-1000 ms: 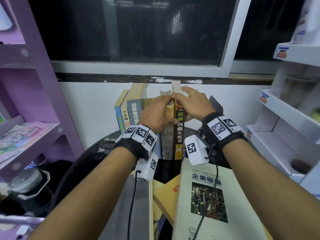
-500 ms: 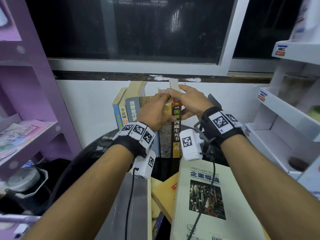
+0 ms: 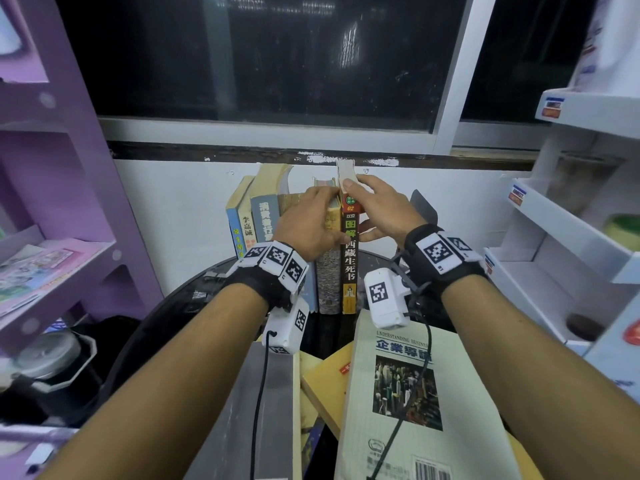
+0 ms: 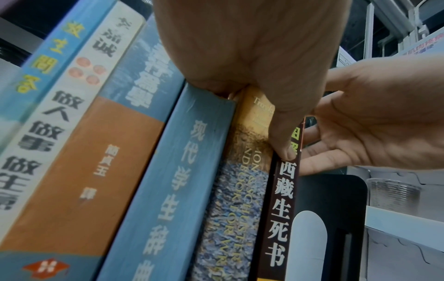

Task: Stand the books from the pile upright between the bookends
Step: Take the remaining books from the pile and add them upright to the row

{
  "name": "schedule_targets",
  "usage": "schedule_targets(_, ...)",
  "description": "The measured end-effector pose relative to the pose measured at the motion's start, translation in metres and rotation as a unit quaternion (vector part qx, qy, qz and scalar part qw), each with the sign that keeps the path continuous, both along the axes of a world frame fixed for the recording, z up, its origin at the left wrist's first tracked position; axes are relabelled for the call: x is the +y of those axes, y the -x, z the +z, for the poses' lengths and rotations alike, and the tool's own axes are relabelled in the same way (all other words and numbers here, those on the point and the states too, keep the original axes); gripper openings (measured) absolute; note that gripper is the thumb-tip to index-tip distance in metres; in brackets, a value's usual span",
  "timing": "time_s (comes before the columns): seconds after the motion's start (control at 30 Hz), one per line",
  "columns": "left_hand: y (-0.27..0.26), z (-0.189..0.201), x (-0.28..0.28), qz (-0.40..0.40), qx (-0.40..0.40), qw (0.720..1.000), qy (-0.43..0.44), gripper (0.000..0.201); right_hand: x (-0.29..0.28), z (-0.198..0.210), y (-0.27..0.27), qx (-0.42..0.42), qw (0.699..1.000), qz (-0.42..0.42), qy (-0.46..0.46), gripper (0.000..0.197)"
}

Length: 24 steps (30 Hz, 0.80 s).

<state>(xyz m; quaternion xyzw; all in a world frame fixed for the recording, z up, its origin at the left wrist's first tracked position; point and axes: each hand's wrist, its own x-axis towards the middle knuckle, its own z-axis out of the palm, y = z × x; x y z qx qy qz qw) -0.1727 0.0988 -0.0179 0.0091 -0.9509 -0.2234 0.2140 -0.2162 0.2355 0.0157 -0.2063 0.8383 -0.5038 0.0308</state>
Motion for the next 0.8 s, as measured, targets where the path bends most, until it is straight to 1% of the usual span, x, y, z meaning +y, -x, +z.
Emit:
schedule_targets(0.13, -0.003, 0.001, 0.001, 0.003, 0.009, 1.000, -0.015, 0.085, 0.005, -0.002, -0.003, -0.025, 0.999, 0.015, 0.026, 0.049)
schedule_targets(0.23, -0.005, 0.001, 0.002, -0.001, 0.010, 1.000, -0.016, 0.082, 0.009, -0.004, -0.006, -0.034, 0.999, 0.025, 0.024, 0.048)
schedule_targets(0.33, -0.010, 0.001, 0.002, -0.006, 0.003, 1.000, -0.020, 0.081, 0.013, -0.004, -0.010, -0.027, 0.999, 0.029, 0.001, 0.050)
schedule_targets(0.53, -0.028, -0.001, 0.006, -0.014, 0.016, 1.000, -0.014, 0.077, 0.025, 0.001, -0.025, -0.021, 0.998, 0.029, -0.044, 0.052)
schedule_targets(0.67, -0.042, -0.003, 0.012, -0.010, 0.034, 0.999, -0.005, 0.075, 0.039, 0.006, -0.037, -0.023, 0.996, 0.031, -0.077, 0.060)
schedule_targets(0.8, -0.058, -0.005, 0.020, 0.015, 0.052, 0.999, 0.006, 0.074, 0.059, 0.007, -0.050, -0.043, 0.993, 0.032, -0.105, 0.055)
